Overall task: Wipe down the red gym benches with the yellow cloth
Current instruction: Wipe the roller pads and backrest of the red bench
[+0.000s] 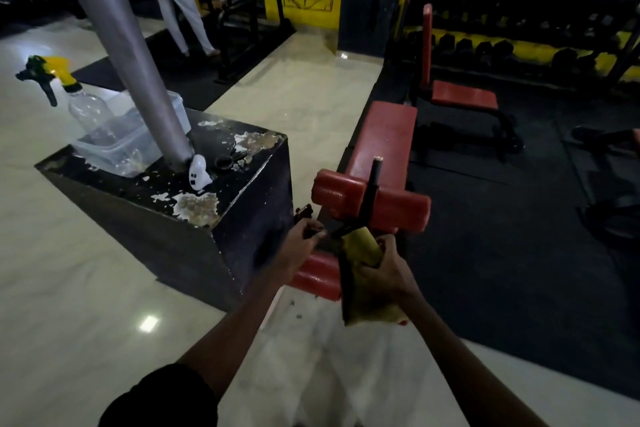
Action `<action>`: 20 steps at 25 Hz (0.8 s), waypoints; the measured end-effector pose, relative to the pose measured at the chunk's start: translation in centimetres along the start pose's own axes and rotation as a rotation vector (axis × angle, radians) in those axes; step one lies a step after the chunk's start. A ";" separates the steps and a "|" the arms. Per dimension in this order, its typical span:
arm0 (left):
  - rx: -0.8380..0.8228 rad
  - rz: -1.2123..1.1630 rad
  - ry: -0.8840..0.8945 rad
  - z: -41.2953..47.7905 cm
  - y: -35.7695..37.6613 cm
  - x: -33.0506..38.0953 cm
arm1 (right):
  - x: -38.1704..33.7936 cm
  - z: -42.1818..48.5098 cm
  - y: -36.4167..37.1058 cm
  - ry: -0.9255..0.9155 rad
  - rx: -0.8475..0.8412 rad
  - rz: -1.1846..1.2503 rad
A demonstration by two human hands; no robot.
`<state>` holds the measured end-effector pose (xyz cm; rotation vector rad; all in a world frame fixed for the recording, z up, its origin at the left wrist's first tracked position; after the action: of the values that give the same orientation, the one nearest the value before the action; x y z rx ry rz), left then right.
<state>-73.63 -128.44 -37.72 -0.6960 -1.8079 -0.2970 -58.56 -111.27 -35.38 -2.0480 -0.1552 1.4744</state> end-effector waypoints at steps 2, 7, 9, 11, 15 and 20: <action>0.069 0.068 -0.049 0.4 -1.5 -3.4 | 2.0 0.3 1.0 0.046 0.076 -0.081; 0.143 0.316 -0.126 4.5 -4.5 -14.1 | 7.2 3.7 1.7 0.241 0.103 -0.209; 0.150 0.377 -0.131 4.3 -4.2 -13.3 | 8.6 5.9 1.9 0.259 0.093 -0.259; 0.181 0.442 -0.118 4.9 -3.5 -12.7 | 9.8 8.1 2.4 0.247 0.097 -0.346; 0.147 0.471 -0.184 9.0 -3.5 -13.7 | 11.7 14.2 4.3 0.081 0.155 -0.569; 0.111 0.520 -0.252 14.2 -3.4 -16.3 | 14.5 21.5 9.1 0.013 0.055 -0.708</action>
<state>-83.34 -128.78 -57.37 -1.1276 -1.7849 0.2453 -74.55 -103.84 -56.46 -1.6934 -0.7408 1.0005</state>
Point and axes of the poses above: each hand's wrist, its own z-axis towards the middle knuckle, its own y-axis out of the palm, x = y × z, the point moved 1 cm from there along z, towards the middle knuckle, and after that the axes turned 3 degrees about -y, right-handed, at the moved point
